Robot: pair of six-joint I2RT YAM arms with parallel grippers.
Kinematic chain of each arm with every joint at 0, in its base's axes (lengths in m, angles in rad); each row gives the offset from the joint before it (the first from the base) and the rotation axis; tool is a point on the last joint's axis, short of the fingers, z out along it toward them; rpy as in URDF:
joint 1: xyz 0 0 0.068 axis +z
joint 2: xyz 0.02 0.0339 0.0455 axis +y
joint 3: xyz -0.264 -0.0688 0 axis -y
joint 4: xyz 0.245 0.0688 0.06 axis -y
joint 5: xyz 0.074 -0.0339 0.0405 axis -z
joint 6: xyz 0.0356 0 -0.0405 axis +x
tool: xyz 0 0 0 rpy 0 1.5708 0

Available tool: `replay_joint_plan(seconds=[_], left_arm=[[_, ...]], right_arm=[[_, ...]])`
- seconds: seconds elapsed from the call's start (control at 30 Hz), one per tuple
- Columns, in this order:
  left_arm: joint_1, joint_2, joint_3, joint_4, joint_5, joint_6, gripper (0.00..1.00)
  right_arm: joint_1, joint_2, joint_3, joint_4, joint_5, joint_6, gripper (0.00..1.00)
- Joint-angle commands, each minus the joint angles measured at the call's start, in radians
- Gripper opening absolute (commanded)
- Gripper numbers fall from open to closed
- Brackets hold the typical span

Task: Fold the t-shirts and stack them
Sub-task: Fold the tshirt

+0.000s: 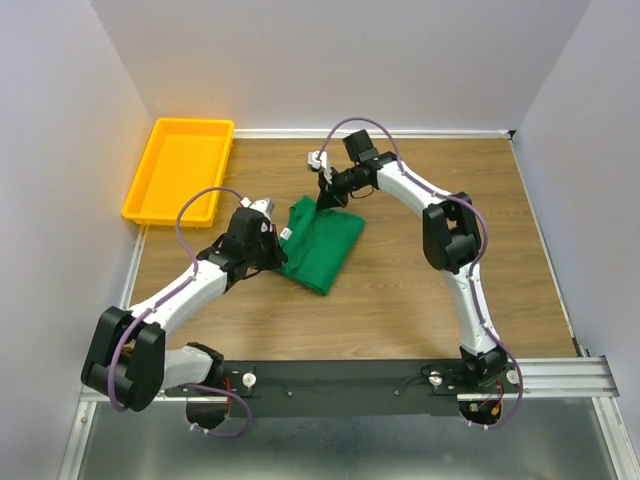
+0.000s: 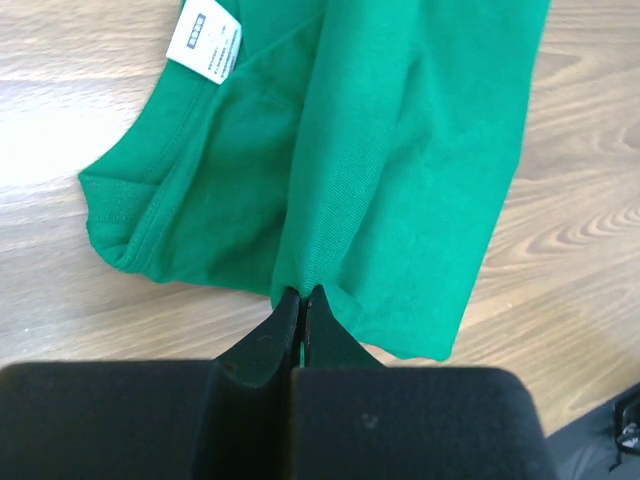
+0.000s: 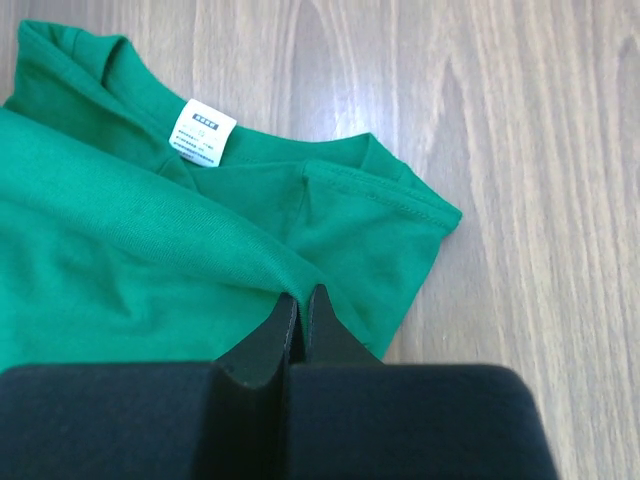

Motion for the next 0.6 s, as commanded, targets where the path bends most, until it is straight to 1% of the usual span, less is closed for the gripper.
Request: replay_joint_plan(seconds=[0.0, 0.23, 0.57], left_arm=[[0.019, 0.005, -0.021, 0.021, -0.013, -0.015, 0.00], [0.070, 0.049, 0.005, 0.047, -0.051, -0.010, 0.00], [0.102, 0.035, -0.004, 0.039, -0.062, 0.005, 0.00]], right_arm=[[0.010, 0.037, 0.034, 0.100, 0.058, 0.090, 0.00], [0.021, 0.063, 0.049, 0.160, 0.096, 0.170, 0.00], [0.023, 0.082, 0.052, 0.225, 0.125, 0.254, 0.01]])
